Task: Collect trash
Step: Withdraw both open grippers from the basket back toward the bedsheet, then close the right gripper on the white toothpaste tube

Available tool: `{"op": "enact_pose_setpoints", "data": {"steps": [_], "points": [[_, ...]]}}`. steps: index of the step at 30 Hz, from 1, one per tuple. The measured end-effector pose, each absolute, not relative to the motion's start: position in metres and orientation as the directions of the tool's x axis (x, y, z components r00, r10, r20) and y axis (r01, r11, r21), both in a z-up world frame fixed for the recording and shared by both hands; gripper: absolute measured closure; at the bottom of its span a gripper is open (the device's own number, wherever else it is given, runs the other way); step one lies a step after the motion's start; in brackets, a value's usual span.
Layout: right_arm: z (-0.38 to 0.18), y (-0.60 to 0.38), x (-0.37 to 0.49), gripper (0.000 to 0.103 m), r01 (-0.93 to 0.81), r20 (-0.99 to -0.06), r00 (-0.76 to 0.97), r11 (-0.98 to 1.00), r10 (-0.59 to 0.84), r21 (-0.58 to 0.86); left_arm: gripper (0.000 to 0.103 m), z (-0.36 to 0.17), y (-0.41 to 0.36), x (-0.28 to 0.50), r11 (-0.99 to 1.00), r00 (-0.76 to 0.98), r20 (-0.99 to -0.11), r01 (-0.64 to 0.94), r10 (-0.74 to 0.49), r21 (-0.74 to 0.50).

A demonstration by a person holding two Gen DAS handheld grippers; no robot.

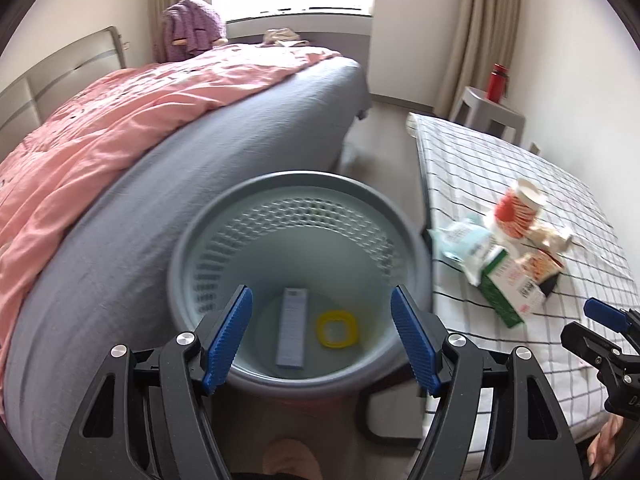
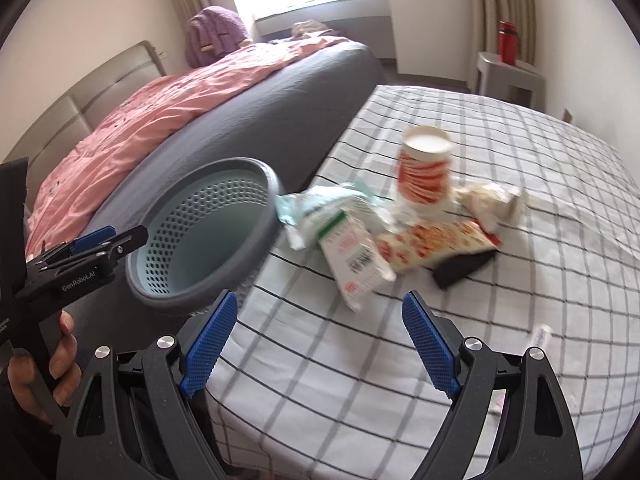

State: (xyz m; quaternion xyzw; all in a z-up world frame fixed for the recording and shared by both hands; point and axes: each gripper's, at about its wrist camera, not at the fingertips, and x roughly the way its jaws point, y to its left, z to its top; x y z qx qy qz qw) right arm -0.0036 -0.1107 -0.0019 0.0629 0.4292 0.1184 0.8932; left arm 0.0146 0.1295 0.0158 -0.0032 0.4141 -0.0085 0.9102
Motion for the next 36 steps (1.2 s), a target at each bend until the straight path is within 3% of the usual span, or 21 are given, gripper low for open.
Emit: {"op": "enact_pose_setpoints", "data": {"steps": [10,19,30,33,36], "points": [[-0.016,-0.193,-0.050,0.020,0.047,-0.790,0.607,0.989,0.085,0.142,0.034,0.007,0.062,0.002,0.989,0.639,-0.761,0.150,-0.107,-0.014],[-0.057,-0.234,-0.052,0.020,0.158,-0.840,0.542,0.981,0.008,0.111,0.033,-0.012,0.020,0.006,0.977,0.605,-0.781,0.210,-0.152,-0.028],[-0.082,-0.239,-0.025,0.037,0.182,-0.869,0.492,0.983,-0.056,0.040,0.033,-0.034,0.004,0.018,0.975,0.561,-0.815,0.219,-0.147,-0.025],[-0.082,-0.235,-0.024,0.049,0.169,-0.864,0.496,0.986,-0.082,0.003,0.033,-0.037,0.003,0.021,0.977,0.554,-0.821,0.214,-0.139,-0.021],[-0.080,-0.232,-0.026,0.072,0.156,-0.861,0.504,0.988,-0.073,0.007,0.033,-0.039,0.001,0.022,0.976,0.549,-0.825,0.217,-0.137,-0.019]]}}
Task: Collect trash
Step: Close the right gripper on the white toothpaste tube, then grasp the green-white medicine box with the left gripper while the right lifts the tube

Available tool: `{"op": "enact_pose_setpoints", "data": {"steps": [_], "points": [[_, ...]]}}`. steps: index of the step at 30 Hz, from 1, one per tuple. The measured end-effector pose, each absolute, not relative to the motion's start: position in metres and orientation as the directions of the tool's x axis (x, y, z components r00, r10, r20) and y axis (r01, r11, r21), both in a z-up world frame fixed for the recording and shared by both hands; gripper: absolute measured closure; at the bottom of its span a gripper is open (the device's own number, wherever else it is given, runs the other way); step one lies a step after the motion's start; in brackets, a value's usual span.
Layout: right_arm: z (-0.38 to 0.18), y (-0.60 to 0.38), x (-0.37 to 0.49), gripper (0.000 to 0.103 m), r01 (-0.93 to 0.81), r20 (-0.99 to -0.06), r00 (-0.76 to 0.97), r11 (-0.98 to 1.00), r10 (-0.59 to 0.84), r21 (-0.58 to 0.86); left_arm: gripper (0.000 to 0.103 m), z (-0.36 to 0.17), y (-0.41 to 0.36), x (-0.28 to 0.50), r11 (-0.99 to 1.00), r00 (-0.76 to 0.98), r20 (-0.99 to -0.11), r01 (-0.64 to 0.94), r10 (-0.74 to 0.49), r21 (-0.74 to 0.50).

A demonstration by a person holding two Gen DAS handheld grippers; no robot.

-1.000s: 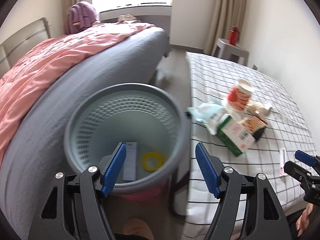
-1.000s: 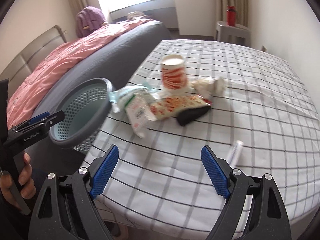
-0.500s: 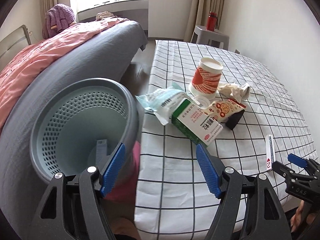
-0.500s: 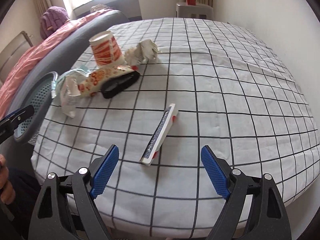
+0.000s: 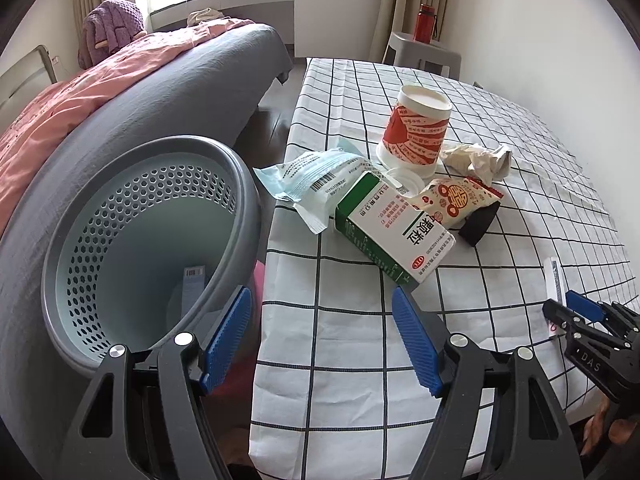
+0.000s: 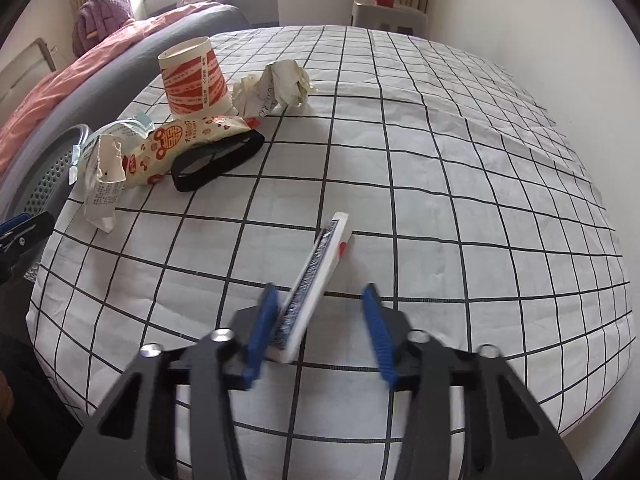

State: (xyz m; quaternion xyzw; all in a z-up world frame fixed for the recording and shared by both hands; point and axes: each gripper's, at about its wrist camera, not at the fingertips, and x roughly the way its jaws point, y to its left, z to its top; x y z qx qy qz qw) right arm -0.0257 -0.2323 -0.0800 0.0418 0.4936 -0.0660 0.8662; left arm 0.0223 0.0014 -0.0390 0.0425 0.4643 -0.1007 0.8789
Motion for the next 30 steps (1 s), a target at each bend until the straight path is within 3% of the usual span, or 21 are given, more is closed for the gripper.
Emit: {"op": "enact_pose_setpoints", "data": {"steps": [2,5,15,30], "points": [[-0.079,-0.234,-0.026,0.083,0.156,-0.860,0.506,0.987,-0.056,0.028,0.033,-0.041,-0.001,0.023,0.976,0.545,-0.828,0.219,-0.133,-0.012],[-0.079,-0.240,-0.026,0.086,0.160,-0.858,0.514,0.982,0.005,0.101,0.033,-0.042,-0.004,0.023,0.976,0.548,-0.828,0.218,-0.119,0.004],[-0.069,-0.238,-0.034,0.086,0.124,-0.828,0.550,0.970,0.109,0.210,0.033,-0.038,-0.008,0.022,0.977,0.535,-0.842,0.208,-0.076,0.044],[-0.054,-0.251,-0.046,0.086,0.112,-0.787,0.597,0.956,0.155,0.273,0.033,-0.035,-0.052,0.065,0.990,0.476,-0.873,0.136,-0.107,-0.047]]}}
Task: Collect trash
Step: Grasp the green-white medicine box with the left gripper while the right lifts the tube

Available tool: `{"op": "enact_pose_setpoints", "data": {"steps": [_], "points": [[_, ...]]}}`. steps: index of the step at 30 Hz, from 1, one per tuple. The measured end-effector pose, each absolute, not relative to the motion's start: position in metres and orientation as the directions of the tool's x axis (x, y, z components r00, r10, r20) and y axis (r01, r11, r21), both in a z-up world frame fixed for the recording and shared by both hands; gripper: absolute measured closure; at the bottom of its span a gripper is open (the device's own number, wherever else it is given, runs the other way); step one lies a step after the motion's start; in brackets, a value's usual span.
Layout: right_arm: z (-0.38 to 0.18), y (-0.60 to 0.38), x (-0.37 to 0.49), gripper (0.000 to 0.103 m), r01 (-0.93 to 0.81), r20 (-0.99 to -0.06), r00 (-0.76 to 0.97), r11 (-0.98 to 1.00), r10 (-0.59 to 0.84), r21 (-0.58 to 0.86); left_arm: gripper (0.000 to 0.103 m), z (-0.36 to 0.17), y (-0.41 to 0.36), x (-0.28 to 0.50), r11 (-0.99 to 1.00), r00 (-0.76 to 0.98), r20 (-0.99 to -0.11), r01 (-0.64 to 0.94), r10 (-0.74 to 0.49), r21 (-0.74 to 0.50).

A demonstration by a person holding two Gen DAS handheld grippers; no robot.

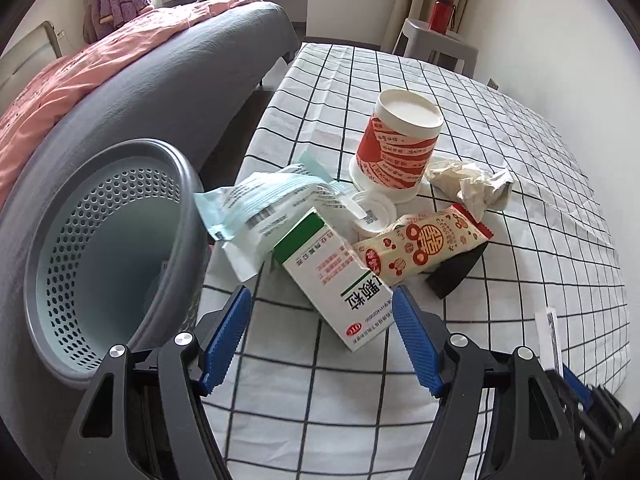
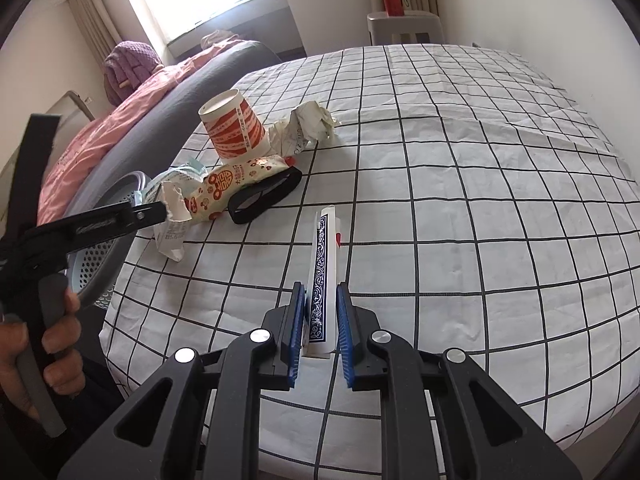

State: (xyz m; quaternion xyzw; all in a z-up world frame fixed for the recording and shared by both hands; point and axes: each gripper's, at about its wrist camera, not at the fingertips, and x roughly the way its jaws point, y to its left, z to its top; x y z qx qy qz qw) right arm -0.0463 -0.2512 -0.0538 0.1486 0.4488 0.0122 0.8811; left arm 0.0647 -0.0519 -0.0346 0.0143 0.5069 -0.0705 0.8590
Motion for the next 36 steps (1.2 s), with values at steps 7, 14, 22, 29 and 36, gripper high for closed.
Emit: {"op": "enact_pose_setpoints", "data": {"steps": [7,14,22,29,36], "points": [[-0.049,-0.252,-0.050,0.086,0.096,-0.774,0.609,0.951,0.176,0.292,0.033,-0.050,-0.062,0.079,0.992,0.456,-0.884,0.112,-0.105,-0.060],[-0.048,-0.255,-0.052,0.086,0.093,-0.768,0.615,0.950,0.180,0.297,0.050,-0.062,-0.060,0.075,0.983,0.424,-0.890,0.130,-0.170,-0.125],[-0.049,-0.249,-0.050,0.086,0.090,-0.772,0.611,0.954,0.173,0.285,0.060,-0.056,-0.057,0.059,0.975,0.452,-0.872,0.193,-0.186,-0.108],[-0.046,-0.236,-0.044,0.086,0.072,-0.772,0.608,0.956,0.184,0.284,0.060,-0.034,-0.032,0.035,0.973,0.513,-0.838,0.217,-0.187,-0.084],[-0.028,-0.202,-0.032,0.086,0.016,-0.752,0.621,0.955,0.223,0.296,0.060,-0.006,0.006,0.023,0.969,0.557,-0.804,0.229,-0.206,-0.090]]}}
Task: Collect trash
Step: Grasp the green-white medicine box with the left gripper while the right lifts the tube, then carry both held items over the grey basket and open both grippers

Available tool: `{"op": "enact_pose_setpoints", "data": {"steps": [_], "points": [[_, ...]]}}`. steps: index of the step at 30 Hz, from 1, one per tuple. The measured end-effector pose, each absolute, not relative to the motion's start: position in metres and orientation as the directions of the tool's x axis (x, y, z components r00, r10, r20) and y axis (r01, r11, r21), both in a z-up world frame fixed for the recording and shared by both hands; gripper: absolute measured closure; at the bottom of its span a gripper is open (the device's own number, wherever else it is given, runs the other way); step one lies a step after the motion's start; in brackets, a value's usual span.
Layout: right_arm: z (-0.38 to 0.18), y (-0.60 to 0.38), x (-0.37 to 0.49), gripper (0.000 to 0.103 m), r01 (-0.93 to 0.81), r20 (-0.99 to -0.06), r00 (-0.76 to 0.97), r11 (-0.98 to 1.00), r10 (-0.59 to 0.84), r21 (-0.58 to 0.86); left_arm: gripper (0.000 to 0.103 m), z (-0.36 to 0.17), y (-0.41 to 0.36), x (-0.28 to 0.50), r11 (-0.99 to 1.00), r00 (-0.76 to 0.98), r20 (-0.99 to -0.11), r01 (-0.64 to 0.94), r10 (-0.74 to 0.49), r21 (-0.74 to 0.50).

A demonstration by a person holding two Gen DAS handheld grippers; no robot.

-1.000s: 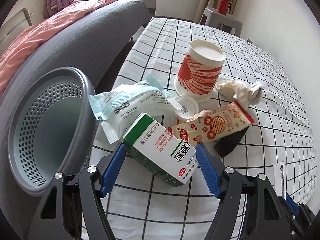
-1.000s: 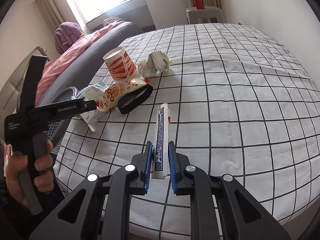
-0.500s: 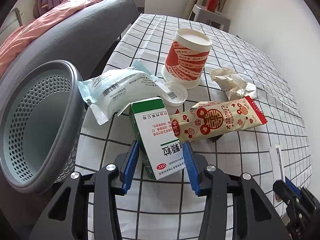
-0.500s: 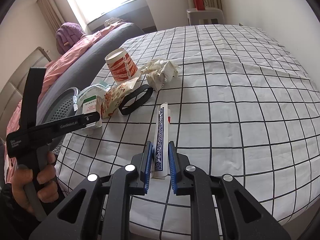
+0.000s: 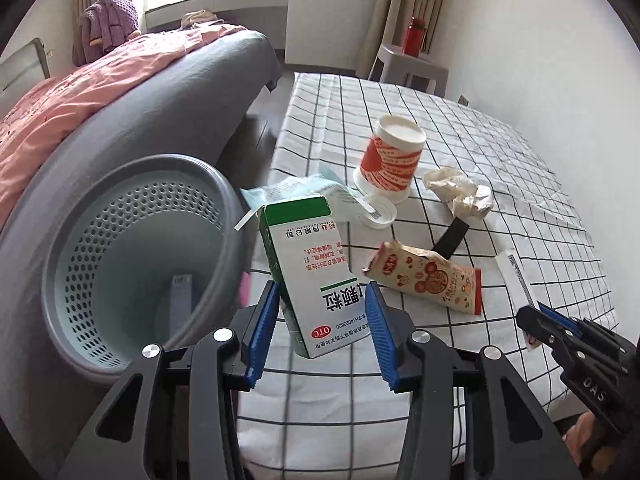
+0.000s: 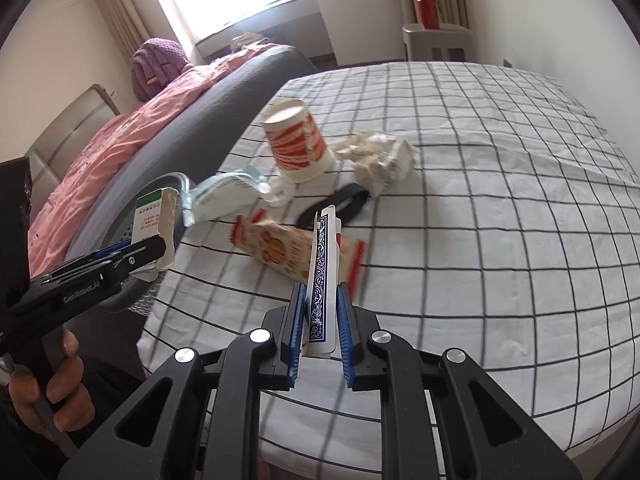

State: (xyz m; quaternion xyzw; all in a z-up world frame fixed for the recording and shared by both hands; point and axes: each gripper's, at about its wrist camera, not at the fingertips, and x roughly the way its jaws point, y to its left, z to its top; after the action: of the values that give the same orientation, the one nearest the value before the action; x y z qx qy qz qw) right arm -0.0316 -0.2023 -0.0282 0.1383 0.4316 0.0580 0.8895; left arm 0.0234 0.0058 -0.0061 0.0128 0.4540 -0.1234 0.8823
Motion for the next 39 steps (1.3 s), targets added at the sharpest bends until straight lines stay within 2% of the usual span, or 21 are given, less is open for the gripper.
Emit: {"op": "enact_pose_setpoints", "data": {"steps": [5,16,23,34,36,38,39], "points": [[-0.015,-0.167,-0.010,0.086,-0.044,-0.748,0.612,0.955,0.256,0.292,0.060,0.011,0.041,0.027,0.974,0.589,-0.786,0.212,-0.189,-0.075],[0.025,-0.050,0.064,0.086,-0.313,-0.695,0.592,0.911,0.408,0.268,0.060,0.015,0.138,0.058,0.999,0.636,-0.771,0.047,-0.038,-0.011],[0.007,0.006,0.097,0.086,-0.435,-0.715,0.510,0.860,0.478,0.266,0.060,-0.011,0.169,0.073,1.000,0.600,-0.800,-0.015,-0.006,-0.019],[-0.021,0.025,0.121,0.084,-0.445,-0.741,0.447,0.843,0.501,0.302,0.058,-0.031,0.196,0.086,0.998,0.561,-0.828,-0.062,0.007,-0.034],[-0.022,0.026,0.122,0.083,-0.447,-0.738,0.447,0.841,0.506,0.306,0.055,-0.031,0.196,0.087,0.997,0.564,-0.825,-0.071,0.020,-0.024],[-0.021,0.026,0.121,0.072,-0.446,-0.733,0.454,0.841,0.507,0.306,0.037,-0.029,0.199,0.087,0.996,0.570,-0.820,-0.089,0.040,-0.013],[-0.020,0.025,0.121,0.068,-0.444,-0.728,0.461,0.842,0.507,0.306,0.035,-0.028,0.200,0.086,0.995,0.575,-0.817,-0.095,0.046,-0.011]]}}
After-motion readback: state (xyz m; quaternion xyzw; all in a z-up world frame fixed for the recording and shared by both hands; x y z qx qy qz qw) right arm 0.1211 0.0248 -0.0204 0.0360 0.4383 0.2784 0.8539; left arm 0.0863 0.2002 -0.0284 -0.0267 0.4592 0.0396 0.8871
